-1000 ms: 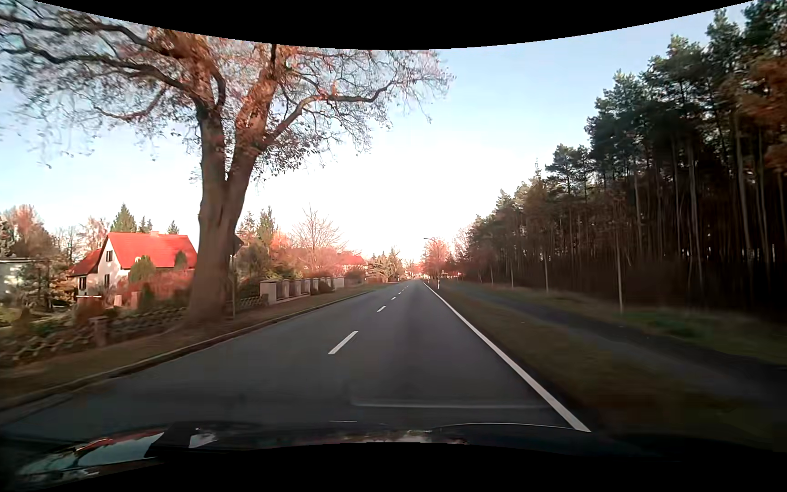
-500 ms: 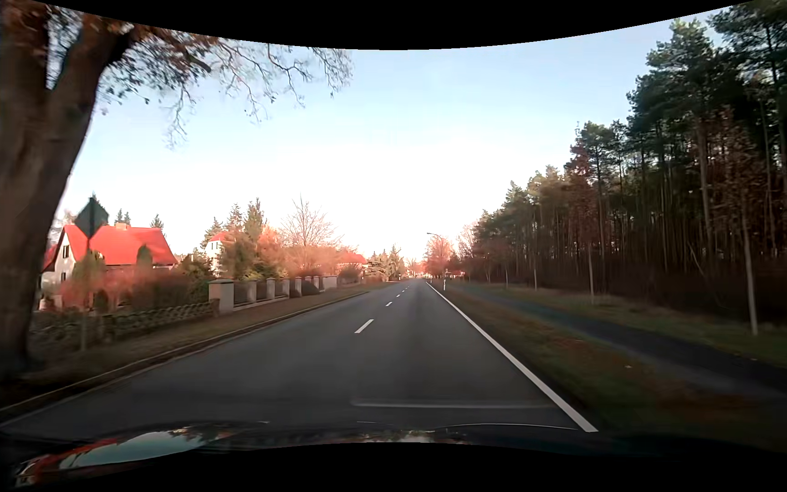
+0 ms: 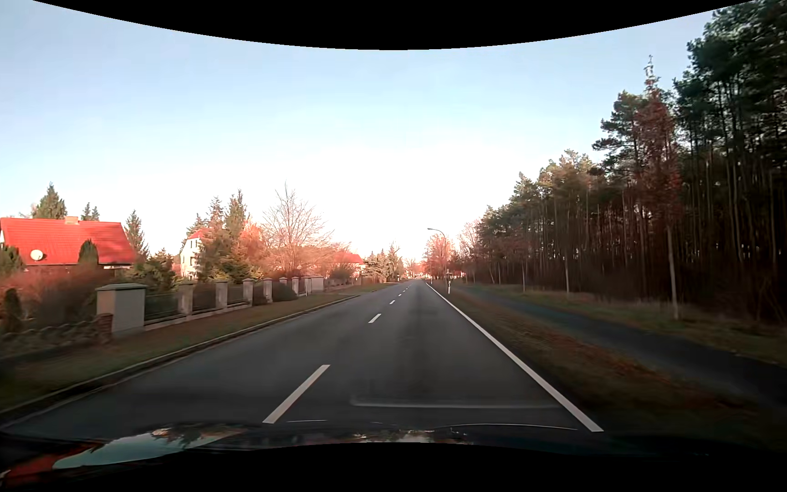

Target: Follow the waypoints while adhering to traffic rules and regulations

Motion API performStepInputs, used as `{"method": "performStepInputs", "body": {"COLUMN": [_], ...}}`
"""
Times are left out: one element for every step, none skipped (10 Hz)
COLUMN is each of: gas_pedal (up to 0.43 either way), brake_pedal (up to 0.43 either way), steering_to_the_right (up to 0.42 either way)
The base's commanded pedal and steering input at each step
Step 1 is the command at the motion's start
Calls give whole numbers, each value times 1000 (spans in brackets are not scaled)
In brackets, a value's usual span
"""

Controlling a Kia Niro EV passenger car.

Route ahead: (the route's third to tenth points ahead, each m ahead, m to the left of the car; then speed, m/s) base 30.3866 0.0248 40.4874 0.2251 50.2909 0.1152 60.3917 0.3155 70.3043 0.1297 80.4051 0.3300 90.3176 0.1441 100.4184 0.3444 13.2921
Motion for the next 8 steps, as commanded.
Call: {"method": "performStepInputs", "body": {"gas_pedal": [118,110,110,110,110,110,110,110], "brake_pedal": [0,0,0,0,0,0,0,0], "steering_to_the_right": [3,3,3,3,3,3,2,0]}}
